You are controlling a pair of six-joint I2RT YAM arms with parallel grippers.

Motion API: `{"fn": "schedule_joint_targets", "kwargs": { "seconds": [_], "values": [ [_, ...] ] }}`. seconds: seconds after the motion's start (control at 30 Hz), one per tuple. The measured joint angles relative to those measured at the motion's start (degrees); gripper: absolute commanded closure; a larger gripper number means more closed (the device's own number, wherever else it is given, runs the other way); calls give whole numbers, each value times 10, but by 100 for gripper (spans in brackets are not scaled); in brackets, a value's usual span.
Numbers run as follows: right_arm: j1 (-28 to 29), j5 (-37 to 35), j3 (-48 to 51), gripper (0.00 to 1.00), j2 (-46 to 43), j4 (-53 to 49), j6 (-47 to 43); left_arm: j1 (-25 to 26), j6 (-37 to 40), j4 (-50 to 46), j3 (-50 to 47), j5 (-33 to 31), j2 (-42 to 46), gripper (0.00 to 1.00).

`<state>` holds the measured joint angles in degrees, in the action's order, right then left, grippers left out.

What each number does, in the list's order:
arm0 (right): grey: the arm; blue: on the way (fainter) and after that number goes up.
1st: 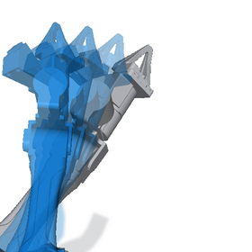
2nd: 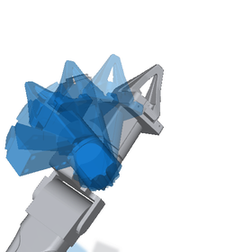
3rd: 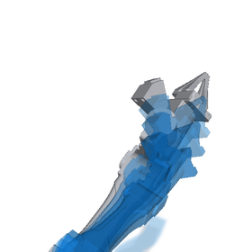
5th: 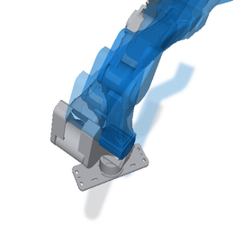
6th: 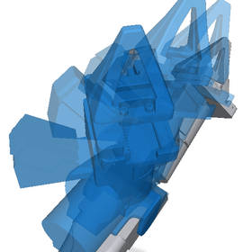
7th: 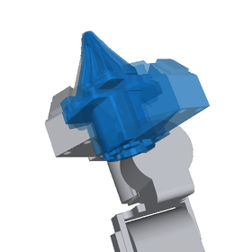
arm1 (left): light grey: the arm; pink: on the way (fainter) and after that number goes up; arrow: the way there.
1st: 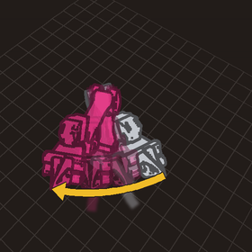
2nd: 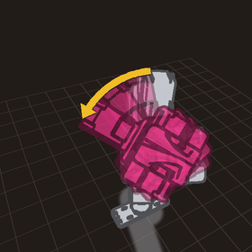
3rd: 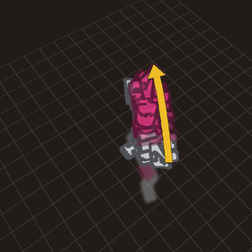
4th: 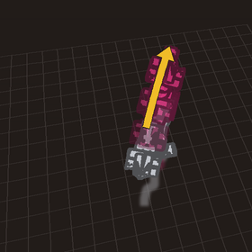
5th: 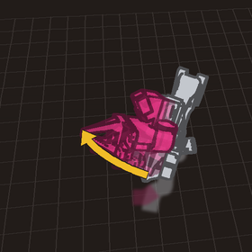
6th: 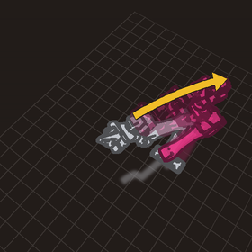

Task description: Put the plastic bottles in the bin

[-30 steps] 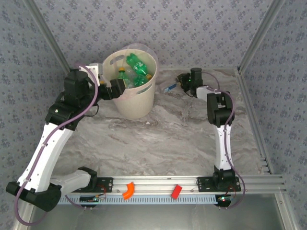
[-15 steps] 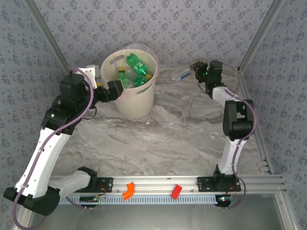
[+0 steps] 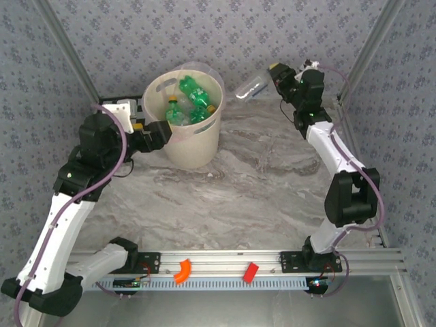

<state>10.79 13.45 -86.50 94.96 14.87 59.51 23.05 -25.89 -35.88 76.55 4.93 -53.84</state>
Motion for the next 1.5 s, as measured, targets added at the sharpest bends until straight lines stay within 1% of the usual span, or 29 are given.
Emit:
{"fn": "schedule_joint_targets", "kwargs": {
  "seconds": [0.1,0.27,0.4,0.57,0.73,0.93,1.07,1.13,1.17,1.2,1.23,1.33,1.37,1.4,1.5],
  "values": [
    [32,-7,-46,75,0,-29,-25,0,-2,0,-7,2,18,0],
    [96,-19,-96,75,1,-71,-60,0,-2,-2,-23,2,51,0],
    [143,-26,-158,75,26,-101,-84,0,-3,-3,-37,1,83,0],
    [189,-32,-260,75,96,-141,-113,0,-3,-7,-50,1,112,0],
    [226,-33,-379,75,193,-203,-138,0,-3,-17,-51,1,135,0],
    [252,-42,-507,74,291,-282,-168,0,-2,-26,-53,1,150,0],
    [257,-49,-570,74,332,-323,-184,0,-1,-35,-59,1,160,0],
    [256,-51,-589,68,345,-337,-188,0,-1,-38,-59,0,162,0],
    [256,-51,-594,58,349,-341,-189,0,-1,-39,-60,-1,163,0],
    [256,-50,-601,43,354,-344,-191,0,-1,-41,-62,-1,164,0],
    [256,-47,-606,32,359,-346,-191,0,-1,-42,-62,-1,164,0],
    [258,-39,-612,20,368,-353,-202,0,1,-45,-64,-3,164,0],
    [259,-38,-613,7,369,-357,-204,0,2,-46,-64,-3,164,0],
    [261,-38,-613,0,369,-364,-207,0,3,-47,-64,-3,164,0],
    [264,-38,-613,0,369,-371,-221,0,3,-46,-65,-3,164,0]
  ]
}}
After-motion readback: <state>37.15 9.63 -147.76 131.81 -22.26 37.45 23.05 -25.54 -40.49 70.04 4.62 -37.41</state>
